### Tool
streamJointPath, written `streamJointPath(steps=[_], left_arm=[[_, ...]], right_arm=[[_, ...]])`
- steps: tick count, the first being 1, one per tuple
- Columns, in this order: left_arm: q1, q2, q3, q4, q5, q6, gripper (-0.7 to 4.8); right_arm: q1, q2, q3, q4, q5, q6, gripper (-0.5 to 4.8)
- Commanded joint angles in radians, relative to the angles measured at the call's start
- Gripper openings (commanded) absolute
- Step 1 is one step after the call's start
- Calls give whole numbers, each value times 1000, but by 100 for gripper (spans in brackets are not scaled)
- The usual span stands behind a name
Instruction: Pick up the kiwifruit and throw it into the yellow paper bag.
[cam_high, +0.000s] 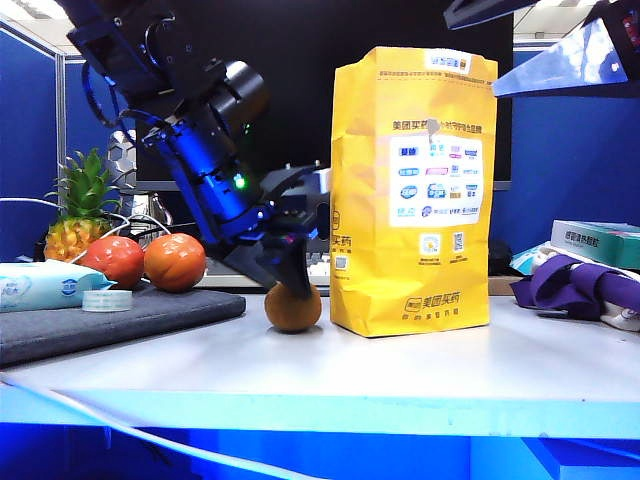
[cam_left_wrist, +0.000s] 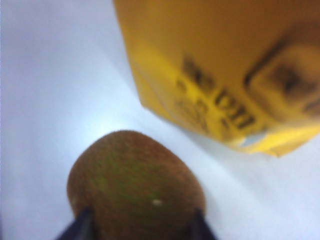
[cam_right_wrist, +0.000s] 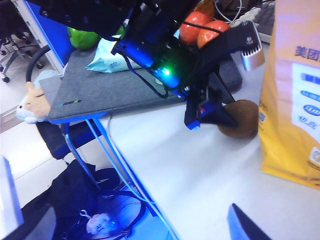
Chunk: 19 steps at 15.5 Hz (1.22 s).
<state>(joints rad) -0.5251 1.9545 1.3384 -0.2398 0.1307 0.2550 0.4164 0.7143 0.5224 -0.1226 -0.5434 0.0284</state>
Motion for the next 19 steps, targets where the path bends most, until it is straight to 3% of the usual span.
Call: streamJointPath(steps=[1, 4, 8, 12, 13, 14, 15, 18, 19], left_arm=[[0, -3, 17, -56, 4, 12, 174], [2, -39, 98, -260, -60, 79, 174], [2, -245, 108, -306, -138, 97, 174], [1, -441, 108, -312, -118, 69, 177], [1, -456, 108, -313, -81, 55, 234], [2, -455, 107, -316, -51, 55, 397], [2, -445, 107, -316, -46, 58, 479], [2, -368, 106, -336, 12, 110, 479], [4, -320, 106, -352, 15, 177, 479]], right_arm=[[-1, -1, 6, 19, 7, -4, 479], [-1, -1, 6, 20, 6, -3, 479], [-1, -2, 7, 25, 2, -3, 479], [0, -3, 7, 68, -3, 13, 479], [0, -3, 7, 82, -13, 25, 479], [0, -3, 7, 93, -16, 25, 479], [0, -3, 7, 98, -17, 27, 479], [0, -3, 7, 97, -17, 28, 479], [0, -3, 7, 97, -17, 28, 479]])
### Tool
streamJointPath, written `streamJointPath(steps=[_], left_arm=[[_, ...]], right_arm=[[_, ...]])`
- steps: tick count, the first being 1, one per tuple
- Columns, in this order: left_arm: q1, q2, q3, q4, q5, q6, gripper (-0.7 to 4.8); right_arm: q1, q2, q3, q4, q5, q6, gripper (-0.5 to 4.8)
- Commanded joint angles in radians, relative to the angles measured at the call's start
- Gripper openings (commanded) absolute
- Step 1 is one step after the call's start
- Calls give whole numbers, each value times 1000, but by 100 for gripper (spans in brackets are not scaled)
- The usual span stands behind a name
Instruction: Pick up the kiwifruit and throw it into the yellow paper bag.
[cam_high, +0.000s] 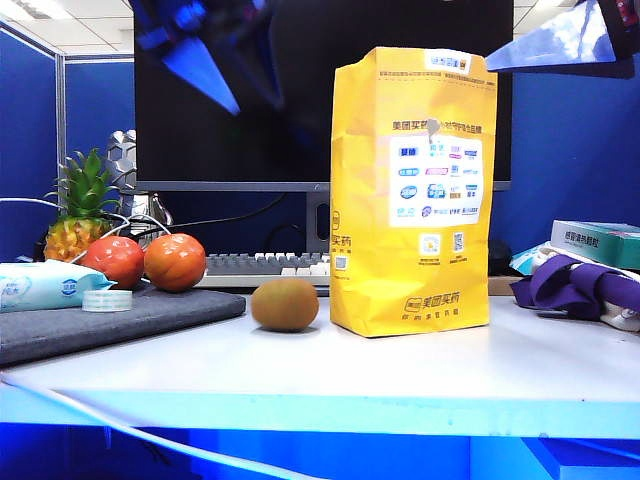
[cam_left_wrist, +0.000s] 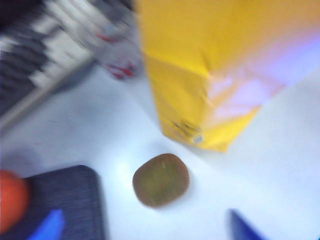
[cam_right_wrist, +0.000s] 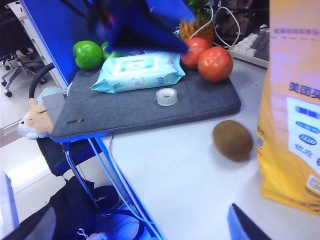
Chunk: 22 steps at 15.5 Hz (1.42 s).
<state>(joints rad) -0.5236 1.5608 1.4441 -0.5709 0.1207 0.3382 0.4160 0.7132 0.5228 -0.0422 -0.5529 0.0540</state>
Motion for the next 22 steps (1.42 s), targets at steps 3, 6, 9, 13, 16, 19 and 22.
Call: streamJointPath(steps=[3, 6, 9, 13, 16, 19, 22], left_arm=[[6, 202, 1, -85, 3, 332, 479], [6, 314, 1, -40, -74, 541, 479], [7, 356, 2, 105, -71, 570, 479], [7, 371, 40, 78, 5, 581, 479], [7, 420, 119, -36, 42, 594, 479], [10, 444, 138, -73, 62, 597, 479], [12, 468, 138, -71, 79, 589, 479]], right_arm=[[0, -2, 6, 6, -7, 1, 479], [0, -2, 6, -34, -7, -6, 479], [-2, -2, 6, -72, -6, -29, 479], [-5, 0, 6, -88, 1, -67, 479], [-5, 27, 6, -73, 12, -90, 479], [-5, 55, 6, -56, 11, -92, 479], [-6, 74, 6, -48, 7, -93, 479]])
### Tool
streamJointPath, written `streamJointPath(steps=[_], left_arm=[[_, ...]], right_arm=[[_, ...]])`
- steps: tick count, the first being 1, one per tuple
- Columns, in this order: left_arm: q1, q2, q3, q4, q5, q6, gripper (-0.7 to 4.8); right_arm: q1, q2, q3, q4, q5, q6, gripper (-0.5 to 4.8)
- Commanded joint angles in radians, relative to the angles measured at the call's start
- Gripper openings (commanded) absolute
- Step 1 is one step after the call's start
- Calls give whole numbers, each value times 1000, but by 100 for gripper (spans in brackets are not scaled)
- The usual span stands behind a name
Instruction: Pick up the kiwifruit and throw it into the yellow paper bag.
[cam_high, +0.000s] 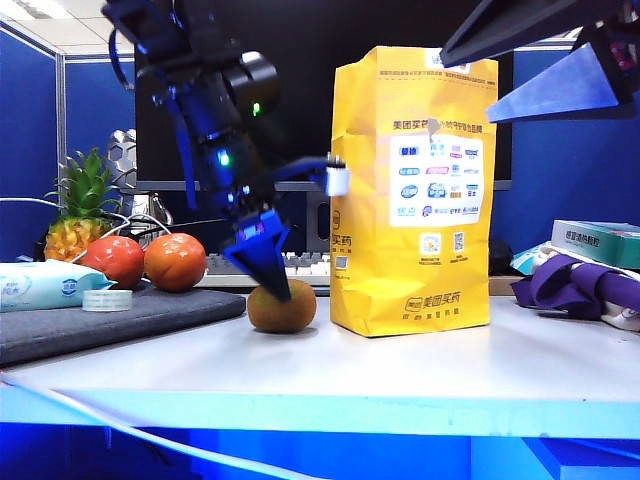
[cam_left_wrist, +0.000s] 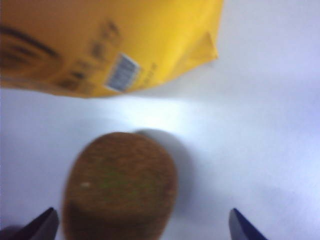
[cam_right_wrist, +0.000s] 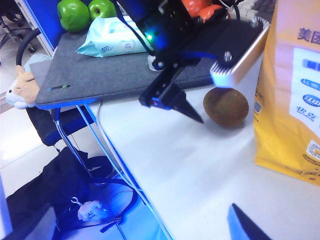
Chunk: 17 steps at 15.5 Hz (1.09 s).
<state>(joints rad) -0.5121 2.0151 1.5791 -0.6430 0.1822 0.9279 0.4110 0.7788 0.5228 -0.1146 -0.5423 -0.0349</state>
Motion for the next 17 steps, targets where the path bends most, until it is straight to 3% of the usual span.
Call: streamJointPath(steps=[1, 3, 4, 5, 6, 10, 12, 13, 16, 17], left_arm=[[1, 27, 3, 0, 13, -15, 479], [1, 53, 3, -3, 10, -21, 458], [1, 58, 3, 3, -15, -24, 311], [0, 57, 3, 10, -39, -26, 230], [-1, 55, 12, 14, -80, -52, 203], [1, 46, 134, -96, -51, -119, 173], [1, 25, 212, -194, -93, -159, 172], [1, 5, 222, -224, -144, -158, 172], [3, -99, 224, -285, -487, -159, 172], [3, -142, 224, -298, -499, -183, 172]], right_arm=[[-1, 9, 6, 26, -3, -5, 479], [-1, 10, 6, 43, -2, -5, 479], [-1, 9, 6, 47, -2, -4, 479], [-1, 9, 6, 47, -2, -4, 479], [-1, 10, 6, 48, -2, -4, 479], [-1, 9, 6, 63, 2, -3, 479], [-1, 9, 6, 62, 1, -3, 479], [-1, 9, 6, 63, 0, -3, 479], [-1, 7, 6, 76, -7, 6, 479], [-1, 6, 6, 85, -16, 10, 479]])
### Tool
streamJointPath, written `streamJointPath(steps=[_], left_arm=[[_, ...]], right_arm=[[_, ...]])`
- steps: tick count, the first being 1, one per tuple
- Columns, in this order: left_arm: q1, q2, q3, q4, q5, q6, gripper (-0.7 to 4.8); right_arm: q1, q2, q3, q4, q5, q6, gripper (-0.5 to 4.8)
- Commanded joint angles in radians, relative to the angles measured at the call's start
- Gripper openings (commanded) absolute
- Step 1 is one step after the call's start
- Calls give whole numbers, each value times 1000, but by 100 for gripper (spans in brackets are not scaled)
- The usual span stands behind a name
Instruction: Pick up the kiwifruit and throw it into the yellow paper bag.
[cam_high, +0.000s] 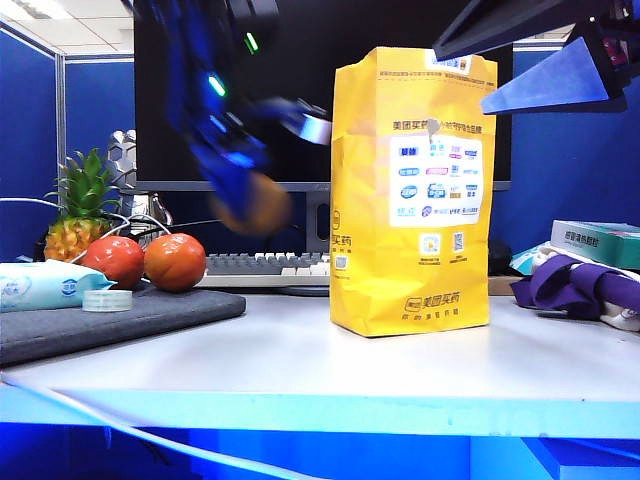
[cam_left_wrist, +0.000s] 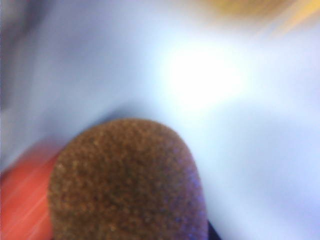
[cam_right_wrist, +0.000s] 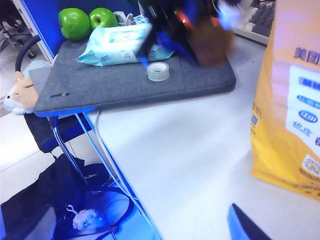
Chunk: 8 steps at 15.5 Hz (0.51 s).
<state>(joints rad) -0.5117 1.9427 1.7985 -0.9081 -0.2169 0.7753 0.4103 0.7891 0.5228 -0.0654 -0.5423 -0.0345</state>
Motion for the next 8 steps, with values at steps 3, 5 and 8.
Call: streamJointPath(steps=[3, 5, 8], left_arm=[[2, -197, 5, 0, -88, -109, 172], [-10, -304, 5, 58, 53, -153, 172], [-12, -407, 5, 181, 414, -193, 172]], right_arm=[[0, -3, 6, 68, -38, 40, 479], [0, -5, 6, 101, -40, 51, 479], [0, -5, 7, 115, -72, 76, 479]])
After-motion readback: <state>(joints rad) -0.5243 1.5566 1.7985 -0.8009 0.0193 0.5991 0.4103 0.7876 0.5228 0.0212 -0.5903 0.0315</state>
